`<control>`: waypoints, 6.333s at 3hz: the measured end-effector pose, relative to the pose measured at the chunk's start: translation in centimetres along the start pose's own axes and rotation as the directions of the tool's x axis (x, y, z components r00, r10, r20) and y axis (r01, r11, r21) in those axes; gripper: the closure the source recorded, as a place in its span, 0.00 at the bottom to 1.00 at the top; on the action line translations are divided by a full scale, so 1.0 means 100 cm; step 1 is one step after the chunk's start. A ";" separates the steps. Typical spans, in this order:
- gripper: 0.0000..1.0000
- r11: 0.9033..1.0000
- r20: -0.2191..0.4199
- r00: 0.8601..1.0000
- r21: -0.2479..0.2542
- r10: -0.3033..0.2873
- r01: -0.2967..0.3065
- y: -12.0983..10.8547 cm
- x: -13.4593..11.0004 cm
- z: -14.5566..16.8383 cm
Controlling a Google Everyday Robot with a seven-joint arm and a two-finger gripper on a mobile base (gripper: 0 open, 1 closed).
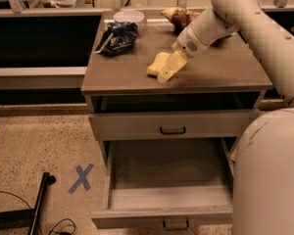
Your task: Place sponge into middle drawer
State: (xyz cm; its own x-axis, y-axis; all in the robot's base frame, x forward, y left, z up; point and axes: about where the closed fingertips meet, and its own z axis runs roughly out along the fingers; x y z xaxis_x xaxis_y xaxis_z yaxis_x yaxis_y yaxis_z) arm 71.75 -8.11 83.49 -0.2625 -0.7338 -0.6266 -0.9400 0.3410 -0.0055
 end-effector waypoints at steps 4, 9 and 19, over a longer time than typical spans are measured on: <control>0.89 0.992 0.154 0.980 0.007 -0.129 0.130 0.031 -0.020 -0.035; 1.00 0.957 0.048 0.966 0.157 -0.254 0.244 0.147 0.162 -0.125; 0.26 0.997 0.111 0.992 0.021 0.065 -0.068 0.115 0.354 0.258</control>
Offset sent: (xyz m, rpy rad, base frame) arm -0.0098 0.0100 -0.0066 0.0700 -0.0020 -0.0126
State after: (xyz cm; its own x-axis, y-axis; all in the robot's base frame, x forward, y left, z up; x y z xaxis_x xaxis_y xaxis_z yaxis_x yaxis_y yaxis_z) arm 57.28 -15.01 41.16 -0.2972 -0.6400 -0.7086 -0.9152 0.4026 0.0202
